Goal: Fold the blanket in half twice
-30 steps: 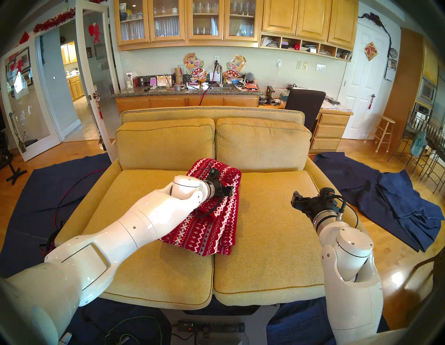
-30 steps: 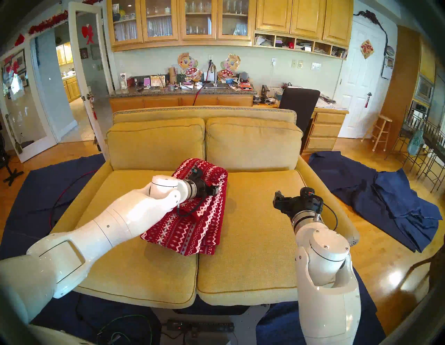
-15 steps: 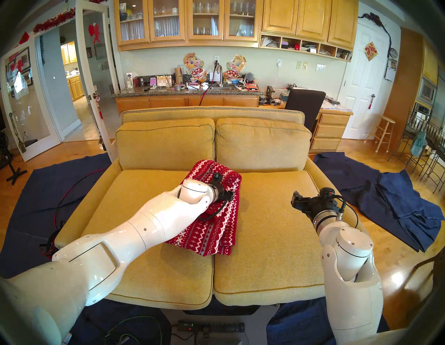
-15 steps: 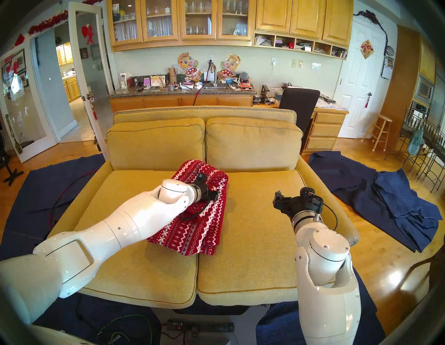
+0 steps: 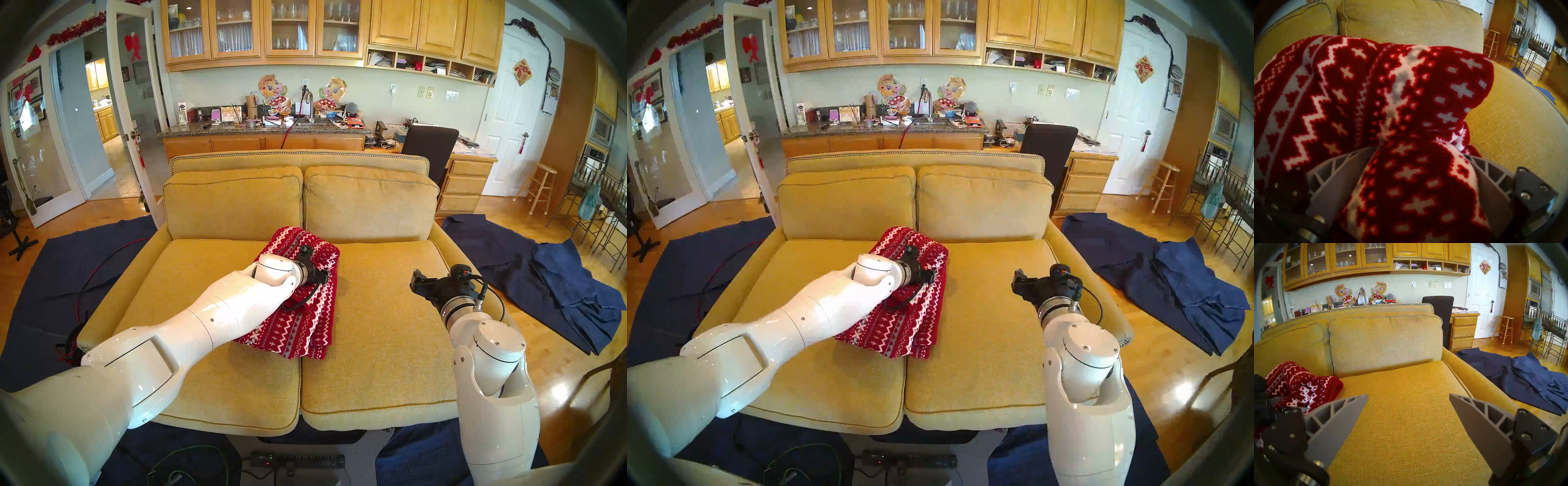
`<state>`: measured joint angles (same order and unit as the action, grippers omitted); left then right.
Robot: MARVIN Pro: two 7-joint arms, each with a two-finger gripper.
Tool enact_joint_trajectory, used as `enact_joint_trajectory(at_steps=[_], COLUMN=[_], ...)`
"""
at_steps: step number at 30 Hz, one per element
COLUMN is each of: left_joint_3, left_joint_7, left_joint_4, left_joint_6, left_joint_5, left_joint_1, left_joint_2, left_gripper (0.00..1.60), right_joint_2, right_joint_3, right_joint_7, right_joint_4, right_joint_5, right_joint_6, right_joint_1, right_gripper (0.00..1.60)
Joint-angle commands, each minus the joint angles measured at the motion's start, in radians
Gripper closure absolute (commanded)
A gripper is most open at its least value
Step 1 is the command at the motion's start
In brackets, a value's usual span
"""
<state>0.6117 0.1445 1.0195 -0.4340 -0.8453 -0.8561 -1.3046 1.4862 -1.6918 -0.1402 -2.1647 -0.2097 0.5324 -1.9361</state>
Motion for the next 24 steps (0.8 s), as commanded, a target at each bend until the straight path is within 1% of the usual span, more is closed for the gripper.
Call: enact_joint_trajectory(at_steps=[1,4,5,6,7,8,9,10,15,16,17,18,19,20,21,23,24], left_joint_3=[-0.015,-0.006,-0.006,0.012,0.012,0.028,0.045,0.054,0.098,0.106,0.112,0.121,0.126,0.133,0.141,0.153,0.163], left_joint_7=[-0.009,-0.022,-0.022,-0.024,-0.024,-0.028,-0.028,-0.039,-0.066,-0.069,-0.078,-0.077,-0.085,-0.091,-0.095,-0.107,-0.11], left_joint_4=[-0.085,-0.031,-0.031,0.047,0.047,0.09,0.113,0.145,0.232,0.263,0.254,0.303,0.293,0.306,0.335,0.35,0.385], left_joint_6=[-0.036,-0.046,-0.046,-0.062,-0.062,-0.068,-0.075,-0.069,-0.06,-0.064,-0.061,-0.068,-0.067,-0.07,-0.076,-0.081,-0.087], left_joint_5=[-0.015,-0.026,-0.026,-0.041,-0.041,-0.051,-0.051,-0.061,-0.08,-0.084,-0.087,-0.094,-0.097,-0.103,-0.11,-0.121,-0.13], left_joint_1=[-0.045,-0.051,-0.051,-0.059,-0.059,-0.062,-0.062,-0.043,-0.021,-0.025,-0.016,-0.028,-0.02,-0.02,-0.026,-0.024,-0.03], left_joint_2=[0.015,0.051,0.051,0.091,0.091,0.111,0.117,0.136,0.171,0.186,0.183,0.205,0.201,0.206,0.221,0.229,0.245], left_gripper=[0.0,0.0,0.0,0.0,0.0,0.0,0.0,0.0,0.0,0.0,0.0,0.0,0.0,0.0,0.0,0.0,0.0], right_joint_2=[0.001,0.001,0.001,0.001,0.001,0.001,0.001,0.001,0.0,0.0,0.0,0.0,0.0,0.0,0.0,0.0,0.0], right_joint_3=[0.001,0.001,0.001,0.001,0.001,0.001,0.001,0.001,0.001,0.001,0.001,0.001,0.001,0.001,0.001,0.001,0.001], right_joint_7=[0.0,0.0,0.0,0.0,0.0,0.0,0.0,0.0,0.001,0.001,0.001,0.001,0.001,0.001,0.001,0.001,0.001], right_joint_4=[-0.033,-0.034,-0.034,-0.034,-0.034,-0.034,-0.034,-0.032,-0.029,-0.029,-0.028,-0.028,-0.028,-0.028,-0.028,-0.027,-0.027], right_joint_5=[-0.001,-0.001,-0.001,-0.001,-0.001,-0.001,-0.001,-0.001,-0.001,-0.001,-0.001,-0.001,-0.001,-0.001,-0.001,-0.001,-0.001], right_joint_6=[-0.008,-0.008,-0.008,-0.008,-0.008,-0.008,-0.008,-0.008,-0.008,-0.008,-0.008,-0.008,-0.008,-0.008,-0.008,-0.008,-0.008], right_joint_1=[0.017,0.017,0.017,0.017,0.017,0.017,0.017,0.017,0.018,0.018,0.018,0.018,0.018,0.018,0.018,0.018,0.018], right_gripper=[0.0,0.0,0.0,0.0,0.0,0.0,0.0,0.0,0.0,0.0,0.0,0.0,0.0,0.0,0.0,0.0,0.0])
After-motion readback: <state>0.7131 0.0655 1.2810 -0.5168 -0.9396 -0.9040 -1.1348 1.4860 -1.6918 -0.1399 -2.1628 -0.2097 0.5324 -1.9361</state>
